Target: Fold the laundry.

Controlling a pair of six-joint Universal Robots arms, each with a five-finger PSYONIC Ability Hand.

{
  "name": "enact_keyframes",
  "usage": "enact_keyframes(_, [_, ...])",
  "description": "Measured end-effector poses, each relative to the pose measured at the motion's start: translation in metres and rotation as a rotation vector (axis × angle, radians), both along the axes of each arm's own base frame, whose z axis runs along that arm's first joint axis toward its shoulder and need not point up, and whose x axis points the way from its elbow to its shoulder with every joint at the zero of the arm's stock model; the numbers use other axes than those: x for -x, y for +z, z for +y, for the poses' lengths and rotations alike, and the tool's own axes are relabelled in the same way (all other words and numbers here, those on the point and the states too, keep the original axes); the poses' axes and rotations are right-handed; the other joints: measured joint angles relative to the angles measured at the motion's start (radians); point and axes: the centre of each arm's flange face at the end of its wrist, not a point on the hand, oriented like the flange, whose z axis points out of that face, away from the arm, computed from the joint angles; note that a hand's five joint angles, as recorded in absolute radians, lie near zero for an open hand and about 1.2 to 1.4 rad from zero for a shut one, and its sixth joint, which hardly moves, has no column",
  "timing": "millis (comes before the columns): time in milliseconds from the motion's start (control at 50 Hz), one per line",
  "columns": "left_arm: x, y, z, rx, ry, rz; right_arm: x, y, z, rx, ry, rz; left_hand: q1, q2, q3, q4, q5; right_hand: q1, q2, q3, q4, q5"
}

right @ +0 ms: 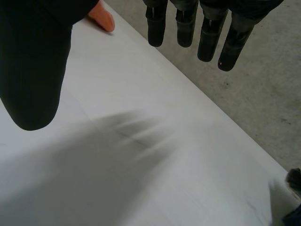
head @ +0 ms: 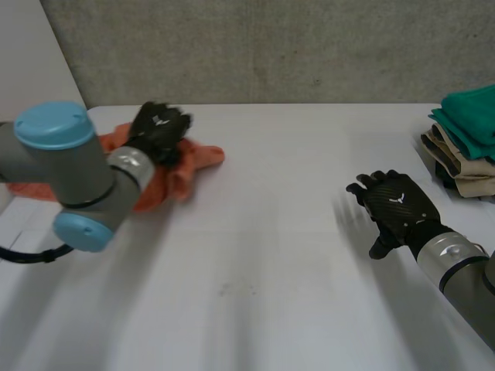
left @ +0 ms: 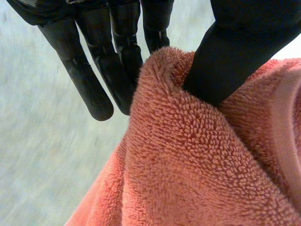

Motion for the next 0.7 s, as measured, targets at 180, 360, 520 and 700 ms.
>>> enact_keyframes(180, [0.092,0.027,0.088,-0.094,-0.238,0.33,0.006,0.003,-0.005,0.013,-0.049,0.004,-0.009,-0.118,-0.121,-0.129,-0.064,0.0,0.0,0.0,0.0,0.0])
enact_keyframes(360, [0.119,0.009,0.122,-0.176,-0.326,0.383,0.012,0.005,-0.011,0.02,-0.093,0.009,-0.792,-0.954,-0.968,-0.982,-0.91,0.0,0.0,0.0,0.0,0.0])
enact_keyframes(520, [0.05,0.034,0.085,-0.119,-0.15,0.362,0.013,0.011,-0.01,-0.022,-0.106,-0.026,-0.792,-0.958,-0.97,-0.983,-0.91,0.0,0.0,0.0,0.0,0.0])
enact_keyframes(700, [-0.052,0.012,0.054,-0.109,0.096,0.084,0.01,0.019,0.013,-0.336,-0.108,-0.067,-0.69,-0.862,-0.882,-0.887,-0.821,0.004,0.016,0.025,0.003,0.017])
